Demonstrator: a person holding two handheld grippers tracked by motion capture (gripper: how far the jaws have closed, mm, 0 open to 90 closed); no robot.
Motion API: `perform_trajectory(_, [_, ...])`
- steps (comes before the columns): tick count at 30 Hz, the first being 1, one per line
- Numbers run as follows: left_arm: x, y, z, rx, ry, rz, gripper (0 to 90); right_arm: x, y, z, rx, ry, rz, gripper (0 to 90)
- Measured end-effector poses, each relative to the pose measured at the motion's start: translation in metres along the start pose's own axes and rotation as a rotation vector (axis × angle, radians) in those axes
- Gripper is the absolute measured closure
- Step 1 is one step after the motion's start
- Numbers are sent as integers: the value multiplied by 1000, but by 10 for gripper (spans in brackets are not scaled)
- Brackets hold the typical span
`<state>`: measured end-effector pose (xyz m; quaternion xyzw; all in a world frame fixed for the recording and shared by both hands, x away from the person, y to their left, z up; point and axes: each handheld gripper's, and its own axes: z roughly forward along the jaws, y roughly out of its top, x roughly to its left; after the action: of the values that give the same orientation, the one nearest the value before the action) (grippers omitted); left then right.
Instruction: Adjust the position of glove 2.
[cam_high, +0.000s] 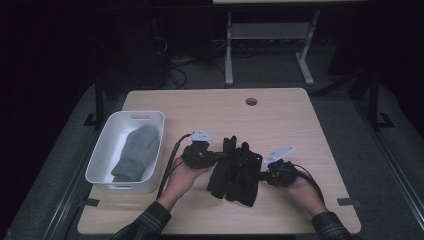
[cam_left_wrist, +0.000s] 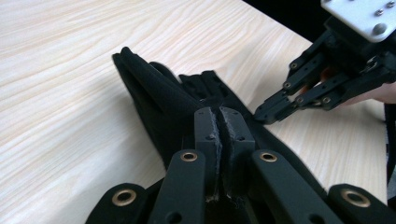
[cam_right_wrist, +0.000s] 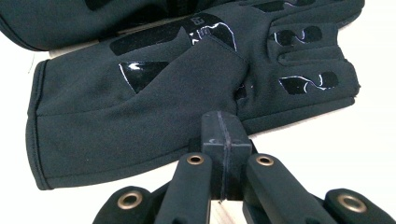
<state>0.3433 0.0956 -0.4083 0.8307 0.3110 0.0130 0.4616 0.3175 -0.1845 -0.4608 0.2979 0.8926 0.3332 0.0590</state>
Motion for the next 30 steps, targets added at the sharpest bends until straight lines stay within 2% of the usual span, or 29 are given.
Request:
perform_trajectory(8, [-8, 5, 11, 15, -6, 25, 859, 5, 8, 8, -2, 10, -17, 900])
perform_trajectory(16, [-12, 6, 23, 34, -14, 32, 858, 9, 16, 14, 2, 19, -28, 900])
perform_trajectory(22, [-17, 6, 37, 47, -32, 39, 855, 9, 16, 15, -1, 21, -29, 900])
perform_trajectory(26, [-20, 6, 42, 36, -48, 47, 826, 7, 15, 13, -5, 22, -26, 900])
perform_trajectory(30, [-25, 9, 38, 9, -64, 69, 773, 2, 12, 5, -18, 10, -3, 895])
